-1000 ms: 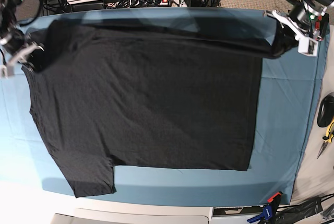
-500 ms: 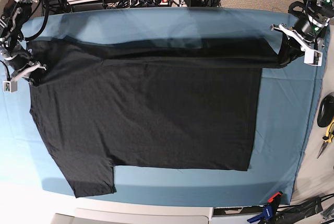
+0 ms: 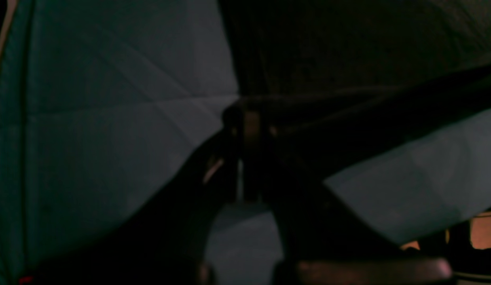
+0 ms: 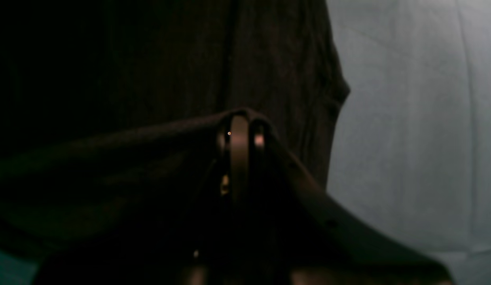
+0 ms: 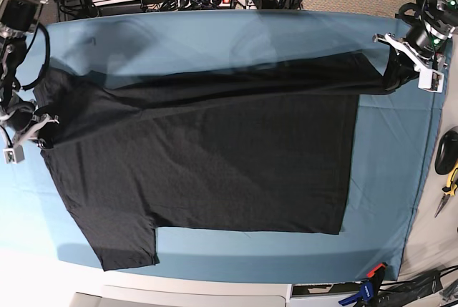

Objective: Fold the T-shirt properly
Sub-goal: 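Lay the held shoulder edge down across the shirt body toward the hem, then open both grippers to release the folded edge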

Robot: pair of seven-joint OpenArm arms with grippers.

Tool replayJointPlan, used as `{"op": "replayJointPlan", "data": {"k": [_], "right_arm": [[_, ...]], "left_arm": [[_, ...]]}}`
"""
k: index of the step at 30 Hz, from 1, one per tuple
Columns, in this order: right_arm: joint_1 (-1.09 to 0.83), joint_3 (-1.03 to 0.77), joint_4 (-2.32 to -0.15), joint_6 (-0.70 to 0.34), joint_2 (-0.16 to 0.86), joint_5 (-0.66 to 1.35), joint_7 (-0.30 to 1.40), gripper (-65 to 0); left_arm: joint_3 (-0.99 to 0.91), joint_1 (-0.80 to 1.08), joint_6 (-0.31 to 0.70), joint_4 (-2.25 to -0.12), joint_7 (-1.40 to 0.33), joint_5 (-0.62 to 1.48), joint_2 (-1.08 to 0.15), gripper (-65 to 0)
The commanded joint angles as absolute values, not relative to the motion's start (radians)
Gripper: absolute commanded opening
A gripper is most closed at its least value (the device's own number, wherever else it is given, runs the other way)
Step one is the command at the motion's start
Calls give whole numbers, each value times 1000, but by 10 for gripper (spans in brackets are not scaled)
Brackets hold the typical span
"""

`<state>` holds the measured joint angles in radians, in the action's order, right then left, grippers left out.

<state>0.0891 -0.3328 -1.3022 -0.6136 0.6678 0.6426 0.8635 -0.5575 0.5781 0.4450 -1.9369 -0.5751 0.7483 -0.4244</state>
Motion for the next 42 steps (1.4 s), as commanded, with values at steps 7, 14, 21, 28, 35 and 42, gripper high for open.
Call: {"op": "replayJointPlan", "data": {"k": [7, 14, 21, 28, 35, 42], "right_arm": [[113, -340, -1315, -528, 704, 540, 841, -650], [113, -340, -1315, -480, 704, 502, 839, -650], [94, -340, -1314, -393, 703, 443, 839, -650], [49, -340, -1314, -330, 693, 364, 815, -650], [47, -340, -1314, -321, 690, 354, 773, -650], [47, -340, -1314, -321, 690, 347, 720, -650]], "left_arm": [[-564, 578, 446, -1952, -549, 763, -456, -650], [-558, 575, 447, -1952, -550, 778, -484, -650], [-459, 525, 446, -1952, -550, 749, -527, -650], [-365, 456, 438, -1952, -549, 710, -530, -650], [-330, 406, 437, -1949, -549, 679, -530, -650], [-330, 384, 418, -1947, -549, 671, -533, -650]]}}
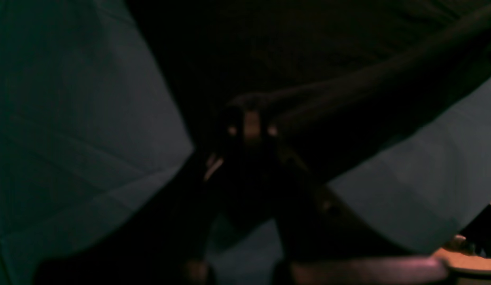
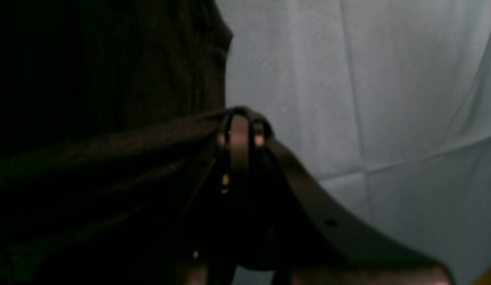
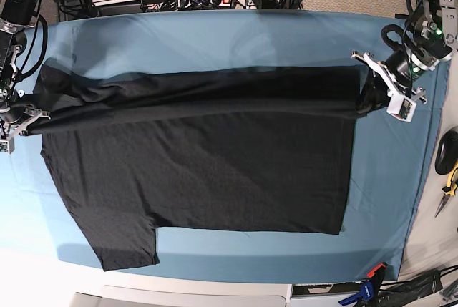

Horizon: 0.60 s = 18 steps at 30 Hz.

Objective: Fold the T-shirt properly
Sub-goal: 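Open both grippers to release the folded edge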

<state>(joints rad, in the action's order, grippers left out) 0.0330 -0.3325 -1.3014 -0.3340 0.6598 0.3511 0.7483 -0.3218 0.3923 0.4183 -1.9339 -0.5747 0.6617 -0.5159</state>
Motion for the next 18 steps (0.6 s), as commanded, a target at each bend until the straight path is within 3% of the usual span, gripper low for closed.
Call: {"op": "replayJointPlan", "data": {"k": [1, 18], "right_arm": [[47, -340, -1314, -321, 690, 347, 711, -650], [53, -340, -1314, -326, 690, 351, 677, -650]], "left_arm": [[-330, 378, 408, -1947, -548, 668, -533, -650], [-329, 357, 408, -1946, -546, 661, -532, -650]]}}
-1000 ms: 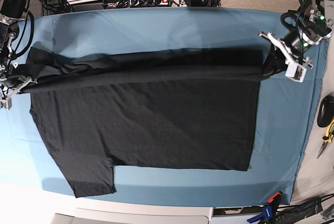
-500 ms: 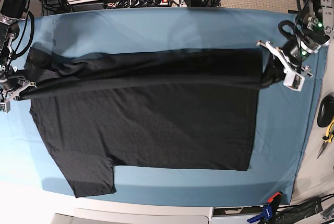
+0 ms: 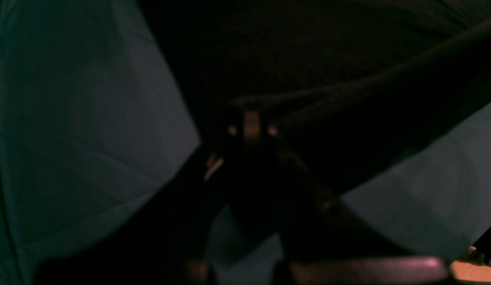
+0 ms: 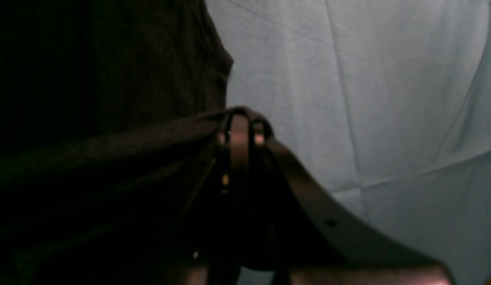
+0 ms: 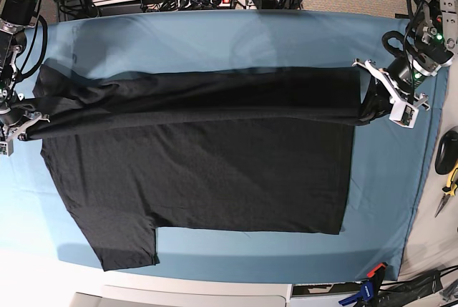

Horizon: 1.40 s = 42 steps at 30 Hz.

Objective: Fold the T-shirt properly
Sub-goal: 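Open both grippers to release the folded edge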

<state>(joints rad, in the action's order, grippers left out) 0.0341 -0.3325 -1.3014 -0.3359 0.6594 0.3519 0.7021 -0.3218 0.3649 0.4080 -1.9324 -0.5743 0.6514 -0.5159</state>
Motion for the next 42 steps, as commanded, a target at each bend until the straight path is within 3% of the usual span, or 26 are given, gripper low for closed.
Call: {"op": "replayJointPlan", "data": {"k": [1, 25, 29, 31, 42], "right_arm": [[52, -340, -1314, -326, 690, 351, 677, -650], [52, -340, -1314, -355, 690, 350, 679, -650], [52, -340, -1314, -355, 690, 351, 680, -650], [52, -340, -1314, -355, 690, 350, 680, -650], [56, -340, -1314, -355, 689, 352, 669, -650]], "left_arm": [[-329, 357, 408, -1946, -544, 661, -532, -650], [-329, 352, 408, -1946, -519, 642, -532, -646], [-329, 352, 408, -1946, -514, 642, -532, -353], [-329, 352, 408, -1946, -507, 642, -532, -278], [-329, 351, 408, -1946, -504, 643, -532, -274]]}}
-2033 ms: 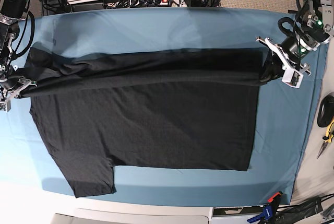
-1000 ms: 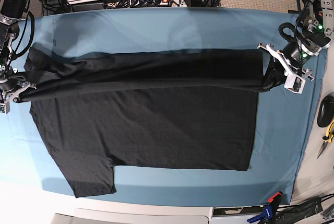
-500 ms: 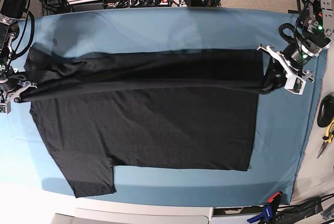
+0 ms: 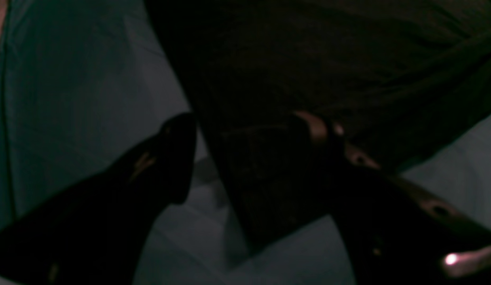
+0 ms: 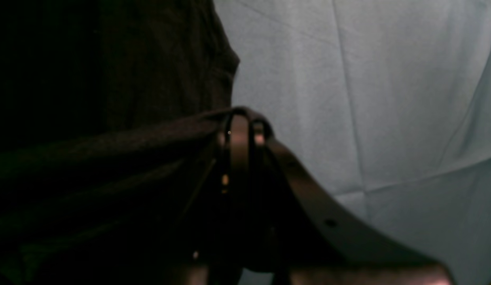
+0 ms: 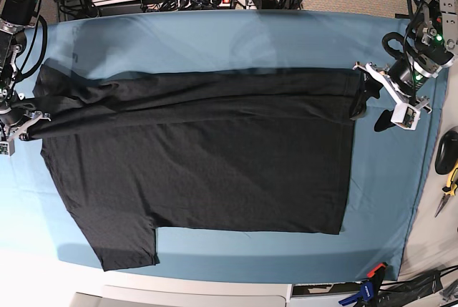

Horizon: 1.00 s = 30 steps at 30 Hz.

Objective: Fold the T-shirt properly
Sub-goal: 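Open both grippers to release the folded edge, then move the right gripper down onto the folded edge near the sleeve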

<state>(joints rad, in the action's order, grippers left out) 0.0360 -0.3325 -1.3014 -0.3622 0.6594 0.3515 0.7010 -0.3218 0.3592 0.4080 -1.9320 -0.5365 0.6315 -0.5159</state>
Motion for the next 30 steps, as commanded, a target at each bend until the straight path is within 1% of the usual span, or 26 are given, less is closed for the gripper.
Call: {"op": "replayJointPlan", "data": {"k": [1, 14, 21, 25, 30], "right_arm": [[59, -340, -1314, -355, 686, 350, 670, -650], [110, -339, -1314, -378, 592, 350, 662, -650], [145, -339, -1314, -382, 590, 355, 660, -650], [144, -336, -1314, -414, 590, 386, 662, -650], [145, -252, -1314, -415, 590, 384, 649, -650]], "left_arm": [[-329, 351, 408, -1946, -504, 643, -532, -274], [-329, 352, 408, -1946, -505, 643, -532, -274], [-329, 352, 408, -1946, -505, 642, -532, -274], [-329, 352, 408, -1946, -505, 642, -532, -274], [-329, 352, 408, -1946, -505, 642, -532, -274]]}}
